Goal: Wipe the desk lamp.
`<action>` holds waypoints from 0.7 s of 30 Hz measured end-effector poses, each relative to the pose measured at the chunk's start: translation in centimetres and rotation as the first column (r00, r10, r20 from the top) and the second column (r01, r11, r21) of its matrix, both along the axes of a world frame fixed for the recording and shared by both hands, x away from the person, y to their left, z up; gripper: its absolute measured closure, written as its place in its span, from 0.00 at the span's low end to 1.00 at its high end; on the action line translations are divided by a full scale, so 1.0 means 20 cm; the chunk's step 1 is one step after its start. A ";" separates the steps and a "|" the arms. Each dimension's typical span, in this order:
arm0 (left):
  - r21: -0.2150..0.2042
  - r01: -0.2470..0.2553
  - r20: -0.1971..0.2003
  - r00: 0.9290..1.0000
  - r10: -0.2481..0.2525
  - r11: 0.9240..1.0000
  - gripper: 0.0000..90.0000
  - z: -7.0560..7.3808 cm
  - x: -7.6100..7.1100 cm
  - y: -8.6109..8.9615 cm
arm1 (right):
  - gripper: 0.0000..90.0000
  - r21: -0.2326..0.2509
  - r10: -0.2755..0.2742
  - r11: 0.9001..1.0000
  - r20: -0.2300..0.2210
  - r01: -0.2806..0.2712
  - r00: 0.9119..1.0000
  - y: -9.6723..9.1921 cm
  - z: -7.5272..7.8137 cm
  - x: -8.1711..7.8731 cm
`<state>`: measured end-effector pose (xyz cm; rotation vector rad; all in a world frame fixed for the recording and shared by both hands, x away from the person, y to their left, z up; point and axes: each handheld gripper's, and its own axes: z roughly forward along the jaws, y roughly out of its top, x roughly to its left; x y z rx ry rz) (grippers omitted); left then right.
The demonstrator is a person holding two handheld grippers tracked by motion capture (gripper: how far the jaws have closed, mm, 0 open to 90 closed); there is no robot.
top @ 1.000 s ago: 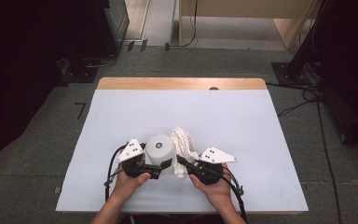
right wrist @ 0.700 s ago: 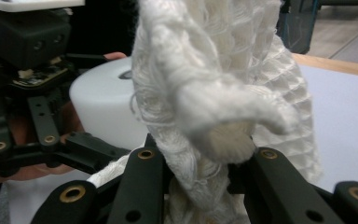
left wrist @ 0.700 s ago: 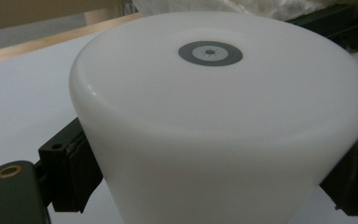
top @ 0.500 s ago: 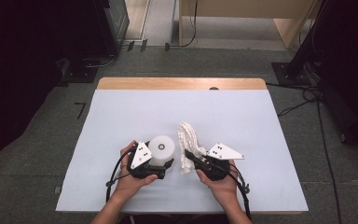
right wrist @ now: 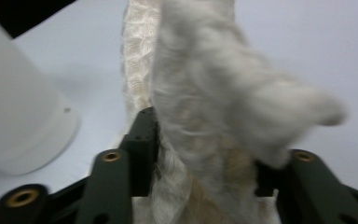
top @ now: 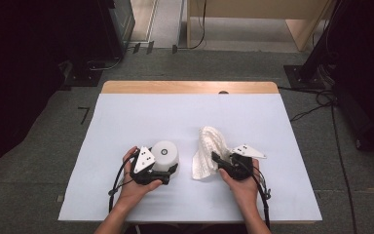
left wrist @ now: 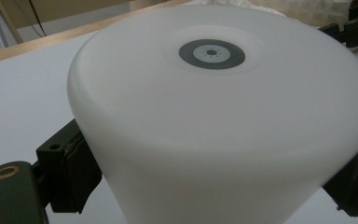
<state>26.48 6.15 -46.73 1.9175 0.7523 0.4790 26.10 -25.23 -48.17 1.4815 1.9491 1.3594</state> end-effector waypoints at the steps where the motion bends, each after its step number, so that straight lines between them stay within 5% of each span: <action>1: 0.000 0.000 -0.001 1.000 0.000 1.000 0.09 0.00 0.00 0.00 | 0.54 -0.015 -0.019 1.000 0.004 0.019 1.000 -0.02 0.00 0.01; 8: -0.010 0.001 -0.006 1.000 -0.001 1.000 0.08 0.01 0.00 0.01 | 0.16 -0.072 -0.109 0.991 0.053 0.113 0.993 -0.14 0.05 0.01; 13: -0.019 -0.002 -0.012 1.000 0.002 1.000 0.08 0.01 0.00 0.02 | 0.13 -0.051 -0.163 0.983 0.178 0.175 0.970 -0.19 0.14 -0.03; 15: -0.021 -0.004 -0.014 1.000 0.004 1.000 0.08 0.02 -0.01 0.02 | 0.13 -0.045 -0.134 0.988 0.218 0.147 0.967 -0.18 0.18 -0.05; 17: -0.024 -0.006 -0.011 1.000 0.006 1.000 0.08 0.02 -0.01 0.01 | 0.14 -0.038 -0.102 0.993 0.224 0.114 0.969 -0.16 0.20 -0.06; 21: -0.025 -0.017 -0.013 1.000 0.017 1.000 0.08 0.02 -0.02 0.01 | 0.13 -0.099 -0.043 0.993 0.153 0.058 0.987 -0.04 0.16 -0.02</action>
